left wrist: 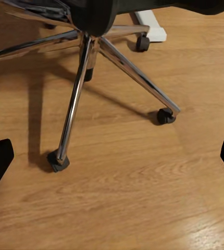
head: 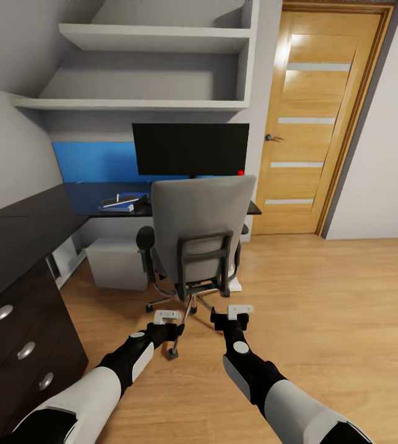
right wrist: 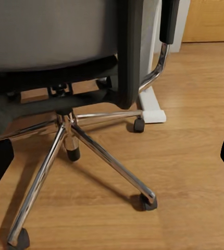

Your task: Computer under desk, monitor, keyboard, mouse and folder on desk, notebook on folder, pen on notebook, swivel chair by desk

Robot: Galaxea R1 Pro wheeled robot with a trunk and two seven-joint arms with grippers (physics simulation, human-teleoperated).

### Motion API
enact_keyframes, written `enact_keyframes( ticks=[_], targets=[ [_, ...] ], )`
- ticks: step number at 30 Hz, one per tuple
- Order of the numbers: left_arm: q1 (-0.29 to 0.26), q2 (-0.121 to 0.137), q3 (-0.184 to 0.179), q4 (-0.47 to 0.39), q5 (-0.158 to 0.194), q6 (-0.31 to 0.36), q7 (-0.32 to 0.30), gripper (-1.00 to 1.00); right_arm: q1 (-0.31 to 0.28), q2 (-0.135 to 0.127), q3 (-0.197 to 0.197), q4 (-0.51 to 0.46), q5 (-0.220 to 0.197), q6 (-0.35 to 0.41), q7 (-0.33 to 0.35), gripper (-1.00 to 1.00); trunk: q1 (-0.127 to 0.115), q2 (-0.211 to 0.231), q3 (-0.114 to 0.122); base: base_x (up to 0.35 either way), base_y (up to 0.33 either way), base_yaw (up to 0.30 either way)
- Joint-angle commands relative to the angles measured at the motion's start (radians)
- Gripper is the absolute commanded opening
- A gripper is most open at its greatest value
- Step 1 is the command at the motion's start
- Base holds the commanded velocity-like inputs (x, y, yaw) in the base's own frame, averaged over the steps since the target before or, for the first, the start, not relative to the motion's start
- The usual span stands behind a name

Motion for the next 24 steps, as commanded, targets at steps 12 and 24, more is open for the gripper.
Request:
enact_keyframes(
  ticks=[12,24],
  targets=[
    [0.0,0.001,-0.004,-0.002,0.01,0.006,0.001,1.0,-0.001,0.0,0.009,0.006,-0.008,-0.006,-0.005,1.0,-0.046,0.084,0.037,0.0,0.0,0.0],
    [0.0,0.0,-0.003,-0.002,0.009,0.007,0.022,1.0,-0.001,0.0,0.009,0.008,-0.007,-0.006,-0.004,1.0,-0.092,0.168,0.074,0.0,0.0,0.0]
  ],
)
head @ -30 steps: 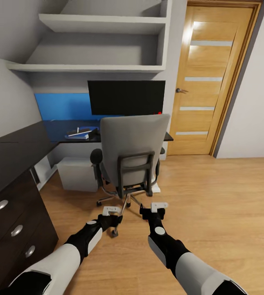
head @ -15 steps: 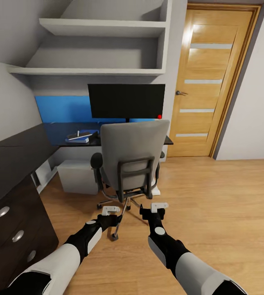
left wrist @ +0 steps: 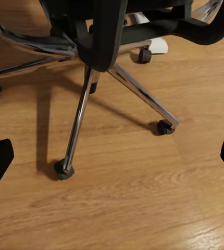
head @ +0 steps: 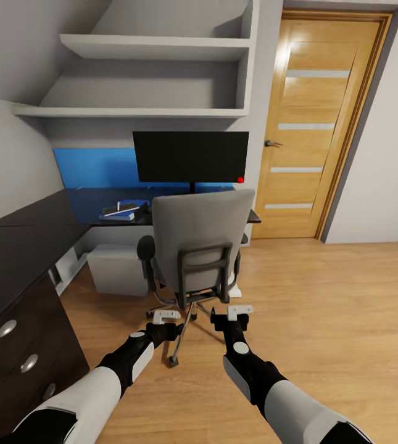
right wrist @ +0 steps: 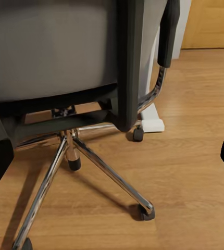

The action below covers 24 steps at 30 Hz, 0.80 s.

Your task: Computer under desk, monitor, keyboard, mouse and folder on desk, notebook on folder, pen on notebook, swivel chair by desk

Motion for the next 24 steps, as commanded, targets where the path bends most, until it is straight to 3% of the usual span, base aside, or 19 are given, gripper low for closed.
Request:
enact_keyframes(
  ticks=[1,12,18,21,22,24],
  targets=[
    [0.0,0.001,-0.006,-0.002,0.01,0.006,0.0,1.0,-0.001,0.0,0.008,0.002,-0.01,-0.006,-0.006,1.0,-0.004,0.007,0.002,0.0,0.0,0.0],
    [0.0,0.001,-0.008,0.015,0.011,0.007,0.003,1.0,-0.001,0.0,0.008,0.01,-0.001,-0.007,-0.006,1.0,-0.046,0.084,0.037,0.0,0.0,0.0],
    [0.0,0.009,-0.007,0.162,0.012,-0.001,0.003,1.0,-0.001,-0.036,0.008,0.062,0.006,-0.009,-0.008,1.0,-0.069,0.126,0.056,0.0,0.0,0.0],
    [0.0,0.015,-0.007,0.242,0.012,-0.043,0.003,1.0,0.0,-0.058,0.008,0.109,0.005,-0.012,-0.007,1.0,-0.081,0.147,0.065,0.0,0.0,0.0],
    [0.0,0.027,-0.007,0.268,0.012,-0.11,0.005,1.0,0.001,-0.075,0.008,0.178,0.003,-0.049,-0.007,1.0,-0.085,0.154,0.068,0.0,0.0,0.0],
    [0.0,0.034,-0.007,0.275,0.012,-0.137,0.01,1.0,0.001,-0.079,0.008,0.218,0.003,-0.087,-0.005,1.0,-0.092,0.168,0.074,0.0,0.0,0.0]
  ],
)
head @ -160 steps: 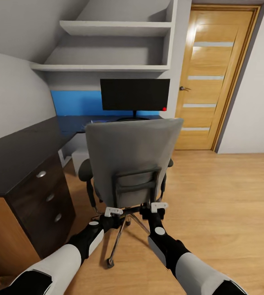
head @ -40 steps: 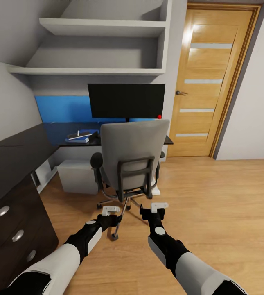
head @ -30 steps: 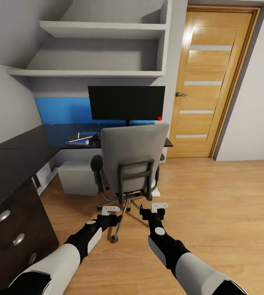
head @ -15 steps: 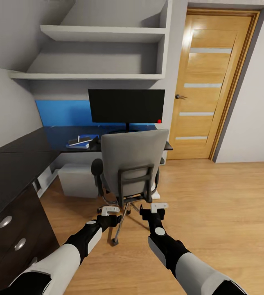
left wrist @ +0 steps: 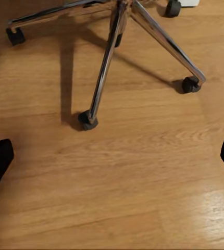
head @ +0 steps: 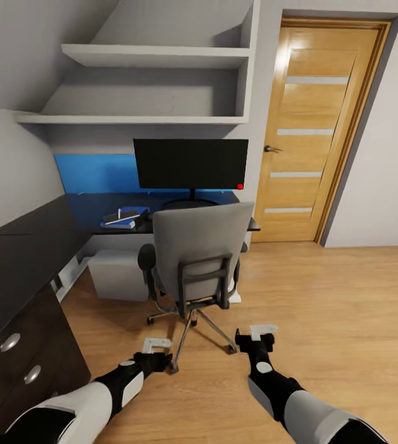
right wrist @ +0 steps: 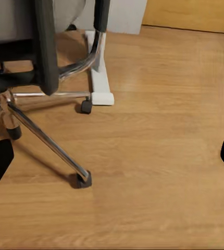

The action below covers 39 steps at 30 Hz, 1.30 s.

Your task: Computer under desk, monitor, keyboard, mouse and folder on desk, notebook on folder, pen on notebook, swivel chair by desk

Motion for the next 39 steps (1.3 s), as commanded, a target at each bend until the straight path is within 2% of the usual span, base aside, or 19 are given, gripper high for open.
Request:
enact_keyframes(
  ticks=[1,5,10,12,13,15,17,19,20,21,26,31,39],
  targets=[
    [0.006,0.008,-0.009,0.006,0.011,-0.022,0.01,1.0,0.0,-0.002,0.009,0.042,-0.009,-0.051,-0.003,1.0,-0.004,0.007,0.002,0.0,0.0,0.0],
    [0.053,0.036,-0.009,0.011,0.011,-0.047,0.079,1.0,0.015,-0.003,0.01,0.152,-0.009,-0.181,0.0,1.0,-0.019,0.035,0.015,0.0,0.0,0.0],
    [0.131,0.058,-0.009,0.013,0.015,-0.073,0.12,1.0,0.086,-0.003,0.01,0.199,-0.007,-0.239,0.001,1.0,-0.039,0.07,0.03,0.0,0.0,0.0],
    [0.183,0.08,-0.009,0.014,0.021,-0.115,0.126,1.0,0.133,-0.006,0.009,0.206,-0.006,-0.251,0.001,1.0,-0.046,0.084,0.037,0.0,0.0,0.0],
    [0.24,0.094,-0.008,0.014,0.03,-0.157,0.129,1.0,0.162,-0.008,0.008,0.209,-0.007,-0.261,0.001,1.0,-0.05,0.091,0.04,0.0,0.0,0.0],
    [0.285,0.104,-0.008,0.013,0.038,-0.191,0.13,1.0,0.18,-0.008,0.008,0.211,-0.007,-0.267,0.001,1.0,-0.058,0.105,0.046,0.0,0.0,0.0],
    [0.356,0.118,-0.008,0.014,0.048,-0.258,0.13,1.0,0.213,-0.009,0.008,0.212,-0.012,-0.278,0.001,1.0,-0.065,0.119,0.052,0.0,0.0,0.0],
    [0.392,0.122,-0.008,0.013,0.052,-0.298,0.131,1.0,0.233,-0.01,0.008,0.213,-0.015,-0.291,0.001,1.0,-0.073,0.133,0.059,0.0,0.0,0.0],
    [0.442,0.136,-0.008,0.014,0.087,-0.365,0.131,1.0,0.276,-0.009,0.008,0.214,-0.017,-0.341,0.001,1.0,-0.077,0.14,0.062,0.0,0.0,0.0],
    [0.469,0.138,-0.008,0.014,0.098,-0.375,0.13,1.0,0.291,-0.006,0.008,0.215,-0.017,-0.353,0.001,1.0,-0.081,0.147,0.065,0.0,0.0,0.0],
    [0.508,0.14,-0.009,0.013,0.105,-0.386,0.129,1.0,0.3,-0.006,0.007,0.213,-0.013,-0.356,0.0,1.0,-0.1,0.182,0.081,0.0,0.0,0.0],
    [0.515,0.141,-0.009,0.013,0.105,-0.39,0.129,1.0,0.32,-0.025,0.006,0.215,-0.011,-0.351,0.0,1.0,-0.119,0.217,0.096,0.0,0.0,0.0],
    [0.516,0.139,-0.009,0.013,0.105,-0.39,0.129,1.0,0.327,-0.028,0.006,0.215,-0.011,-0.35,0.0,1.0,-0.15,0.273,0.121,0.0,0.0,0.0]
  ],
)
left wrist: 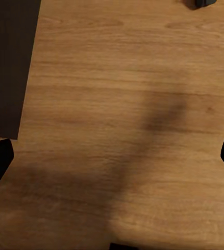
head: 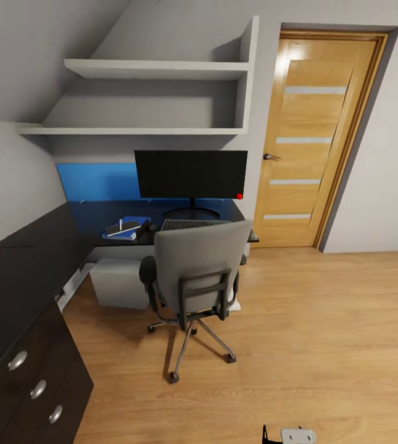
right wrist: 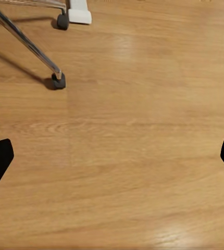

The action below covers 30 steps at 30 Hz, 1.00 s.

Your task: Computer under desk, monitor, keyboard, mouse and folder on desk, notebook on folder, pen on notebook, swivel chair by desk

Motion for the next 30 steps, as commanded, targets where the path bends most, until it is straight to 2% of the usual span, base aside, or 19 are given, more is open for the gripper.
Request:
enact_keyframes(
  ticks=[1,30],
  targets=[
    [-0.001,0.0,-0.009,0.0,0.006,-0.003,0.004,1.0,-0.001,0.001,0.008,0.002,-0.006,-0.003,-0.004,1.0,-0.004,0.007,0.002,0.0,0.0,0.0],
    [0.0,-0.004,-0.01,0.0,0.005,0.011,-0.005,1.0,-0.001,0.001,0.008,0.002,-0.006,-0.003,-0.004,1.0,-0.008,0.014,0.005,0.0,0.0,0.0]
  ],
)
